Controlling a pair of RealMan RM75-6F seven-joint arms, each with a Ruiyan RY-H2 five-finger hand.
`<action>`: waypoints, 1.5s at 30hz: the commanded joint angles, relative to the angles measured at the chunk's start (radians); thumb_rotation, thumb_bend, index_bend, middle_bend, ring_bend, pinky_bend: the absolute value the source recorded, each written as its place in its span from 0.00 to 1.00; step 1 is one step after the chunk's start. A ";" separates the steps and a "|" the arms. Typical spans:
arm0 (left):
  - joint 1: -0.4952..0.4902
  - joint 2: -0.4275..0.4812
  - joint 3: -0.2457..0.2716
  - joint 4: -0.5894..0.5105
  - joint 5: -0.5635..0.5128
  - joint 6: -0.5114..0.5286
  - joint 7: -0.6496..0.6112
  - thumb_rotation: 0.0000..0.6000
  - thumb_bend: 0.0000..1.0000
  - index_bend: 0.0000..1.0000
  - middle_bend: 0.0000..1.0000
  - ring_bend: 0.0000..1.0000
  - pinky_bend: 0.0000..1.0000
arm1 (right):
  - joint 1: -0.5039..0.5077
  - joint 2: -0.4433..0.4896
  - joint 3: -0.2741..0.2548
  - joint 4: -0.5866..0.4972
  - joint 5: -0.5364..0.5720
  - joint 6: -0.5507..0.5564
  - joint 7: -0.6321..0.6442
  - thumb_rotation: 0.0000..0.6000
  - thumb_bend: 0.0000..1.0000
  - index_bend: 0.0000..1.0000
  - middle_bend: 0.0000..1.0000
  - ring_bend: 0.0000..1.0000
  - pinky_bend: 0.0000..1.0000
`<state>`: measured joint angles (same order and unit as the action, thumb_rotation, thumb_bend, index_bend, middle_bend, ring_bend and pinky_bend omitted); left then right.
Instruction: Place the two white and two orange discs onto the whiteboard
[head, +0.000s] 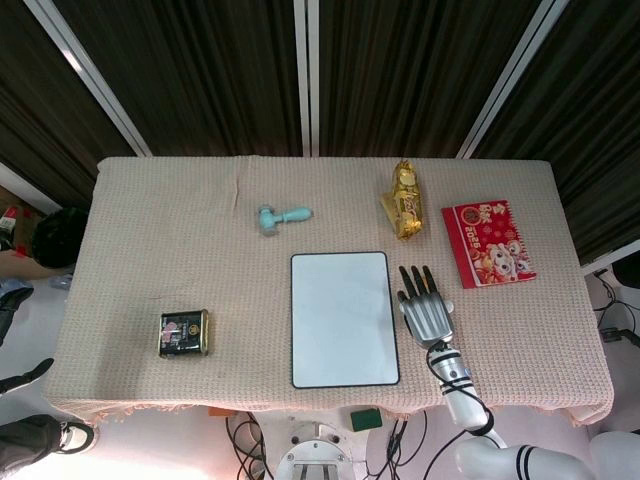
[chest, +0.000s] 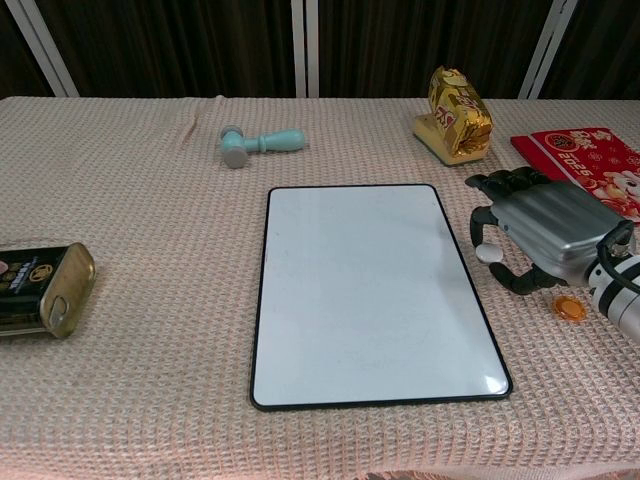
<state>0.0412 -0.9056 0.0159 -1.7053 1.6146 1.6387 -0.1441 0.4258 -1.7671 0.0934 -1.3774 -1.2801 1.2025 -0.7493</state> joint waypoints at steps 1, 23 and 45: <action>0.000 0.000 0.000 0.001 0.001 0.001 -0.001 1.00 0.10 0.12 0.14 0.00 0.12 | 0.002 0.004 -0.001 -0.015 -0.019 0.013 0.012 1.00 0.48 0.54 0.00 0.00 0.00; -0.004 -0.002 -0.003 0.009 -0.006 -0.009 -0.008 1.00 0.10 0.12 0.14 0.00 0.12 | 0.102 -0.099 0.004 -0.032 -0.083 -0.035 0.007 1.00 0.38 0.00 0.00 0.00 0.00; -0.007 -0.003 0.002 -0.016 0.001 -0.019 0.029 1.00 0.10 0.12 0.14 0.00 0.12 | -0.089 0.193 -0.031 -0.111 0.021 0.108 0.080 1.00 0.38 0.38 0.00 0.00 0.00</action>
<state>0.0339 -0.9091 0.0184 -1.7211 1.6154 1.6197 -0.1155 0.3380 -1.5744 0.0626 -1.4889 -1.2594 1.3109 -0.6701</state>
